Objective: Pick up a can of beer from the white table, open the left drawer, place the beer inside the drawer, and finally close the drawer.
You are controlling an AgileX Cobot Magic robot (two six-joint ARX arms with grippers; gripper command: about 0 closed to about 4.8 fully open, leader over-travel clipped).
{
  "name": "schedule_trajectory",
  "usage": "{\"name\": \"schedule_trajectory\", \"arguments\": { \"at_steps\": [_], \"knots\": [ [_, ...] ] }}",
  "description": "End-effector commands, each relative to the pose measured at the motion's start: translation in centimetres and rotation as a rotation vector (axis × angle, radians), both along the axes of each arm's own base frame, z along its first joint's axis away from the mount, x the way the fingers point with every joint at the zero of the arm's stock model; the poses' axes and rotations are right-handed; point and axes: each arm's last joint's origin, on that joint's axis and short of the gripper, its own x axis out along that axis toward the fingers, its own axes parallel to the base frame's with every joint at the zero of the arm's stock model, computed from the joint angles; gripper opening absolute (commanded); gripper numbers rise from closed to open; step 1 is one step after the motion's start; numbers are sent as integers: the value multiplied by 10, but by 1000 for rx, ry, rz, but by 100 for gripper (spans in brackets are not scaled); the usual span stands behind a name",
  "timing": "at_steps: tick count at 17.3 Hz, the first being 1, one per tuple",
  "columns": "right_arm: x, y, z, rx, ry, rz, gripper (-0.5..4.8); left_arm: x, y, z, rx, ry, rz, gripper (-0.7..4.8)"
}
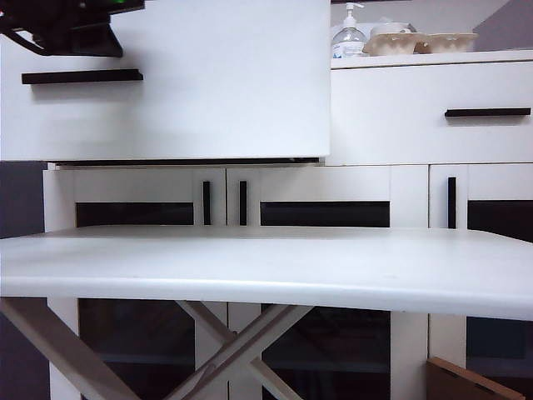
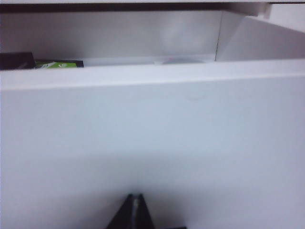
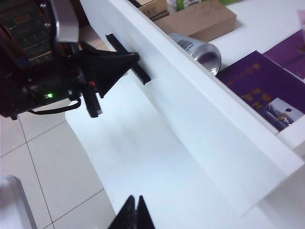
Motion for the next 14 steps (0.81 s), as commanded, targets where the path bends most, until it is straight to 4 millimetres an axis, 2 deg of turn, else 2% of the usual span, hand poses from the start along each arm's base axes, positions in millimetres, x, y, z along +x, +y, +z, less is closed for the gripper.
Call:
{"name": "schedule_trajectory", "arguments": {
  "at_steps": [1, 4, 9, 14],
  "knots": [
    [-3, -1, 3, 8, -11, 7, -1, 18, -6, 10, -5, -27, 0, -6],
    [-3, -1, 3, 7, -10, 6, -1, 33, -11, 13, -9, -37, 0, -6],
    [-3, -1, 2, 3, -4, 6, -1, 47, -15, 4, -11, -40, 49, -6],
    [-1, -2, 2, -13, -15, -46, -1, 66, -9, 6, -6, -38, 76, -6]
  ]
}}
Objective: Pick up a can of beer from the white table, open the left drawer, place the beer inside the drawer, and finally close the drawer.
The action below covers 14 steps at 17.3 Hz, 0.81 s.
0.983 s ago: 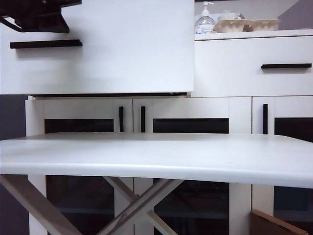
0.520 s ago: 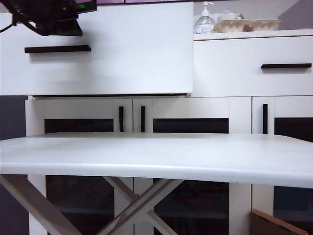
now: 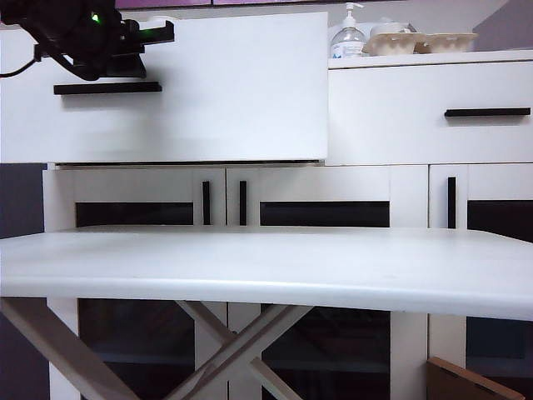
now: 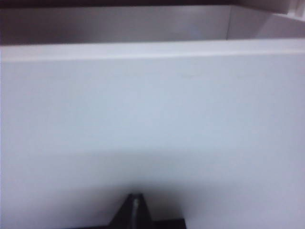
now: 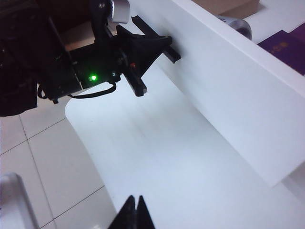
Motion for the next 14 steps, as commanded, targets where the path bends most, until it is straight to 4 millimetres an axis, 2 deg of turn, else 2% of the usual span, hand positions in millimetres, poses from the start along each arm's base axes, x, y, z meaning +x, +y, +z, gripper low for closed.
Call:
{"name": "schedule_trajectory", "arguments": {
  "at_steps": [1, 7, 14],
  "knots": [
    [0, -2, 3, -9, -29, -62, -1, 15, 6, 12, -9, -45, 26, -6],
    [0, -2, 4, -5, -32, -60, -1, 38, 4, 29, -12, -69, 6, -6],
    [0, -2, 4, -3, -30, -61, -1, 61, -2, 31, 22, -65, 6, -6]
  ]
}}
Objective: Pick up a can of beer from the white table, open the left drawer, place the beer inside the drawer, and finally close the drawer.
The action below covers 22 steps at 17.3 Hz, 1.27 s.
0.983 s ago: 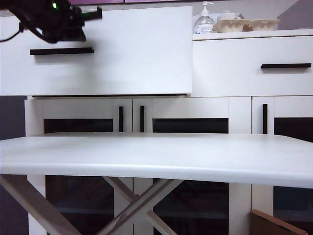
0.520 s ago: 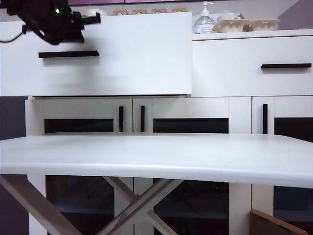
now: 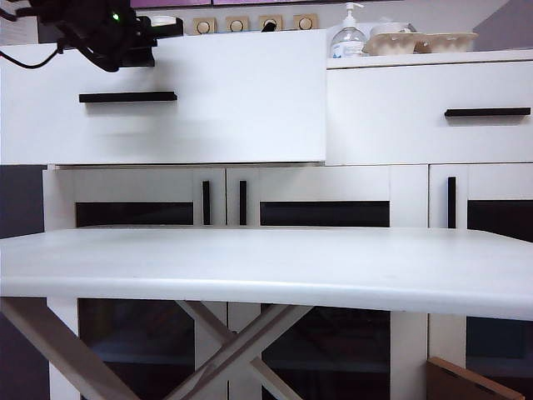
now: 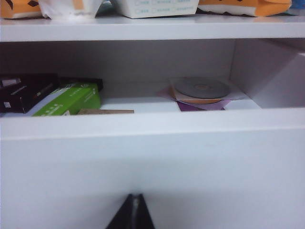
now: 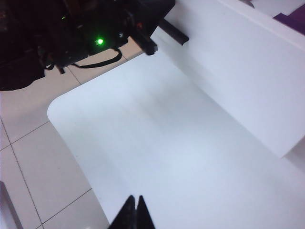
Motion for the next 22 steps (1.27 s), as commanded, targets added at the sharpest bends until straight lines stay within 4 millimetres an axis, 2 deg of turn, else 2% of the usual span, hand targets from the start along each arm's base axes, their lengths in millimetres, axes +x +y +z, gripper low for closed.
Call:
{"name": "schedule_trajectory", "arguments": {
  "at_steps": [1, 11, 15, 22],
  "knots": [
    [-2, -1, 4, 18, -19, 1, -1, 12, -1, 2, 29, -8, 1, -6],
    [-1, -1, 4, 17, -19, 0, -1, 48, 1, 3, 24, -15, 12, -6],
    [-1, -1, 4, 16, -20, -3, -1, 68, 7, 6, -14, -20, 22, -6],
    [-1, -1, 4, 15, -19, -2, -1, 104, 4, 6, -17, -20, 19, -6]
  ]
}}
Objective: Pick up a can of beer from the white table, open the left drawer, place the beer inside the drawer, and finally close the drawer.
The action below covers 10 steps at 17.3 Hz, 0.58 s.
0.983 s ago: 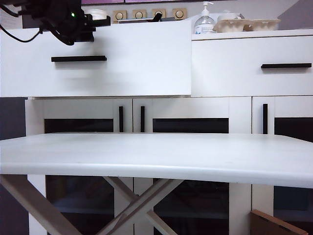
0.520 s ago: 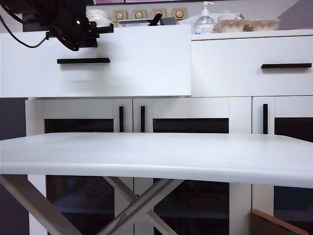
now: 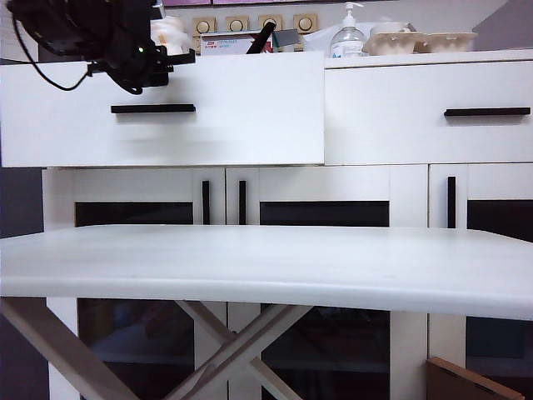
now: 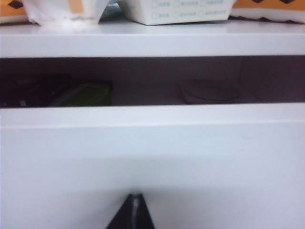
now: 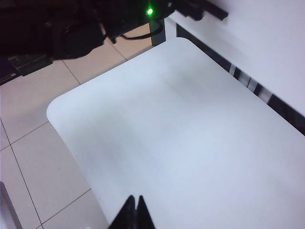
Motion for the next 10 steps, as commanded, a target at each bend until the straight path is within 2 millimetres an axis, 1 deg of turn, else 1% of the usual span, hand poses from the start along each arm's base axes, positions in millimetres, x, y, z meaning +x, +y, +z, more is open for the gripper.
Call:
{"name": "schedule_trajectory", "arguments": {
  "at_steps": [1, 8, 10],
  "knots": [
    [-1, -1, 4, 16, -19, -1, -1, 18, 0, 3, -5, -13, -8, -6],
    [-1, -1, 4, 16, -20, -2, -1, 53, -5, 1, -9, -37, -9, -6],
    [-1, -1, 4, 16, -19, -2, -1, 69, -7, 2, -7, -31, -8, -6]
  ]
}}
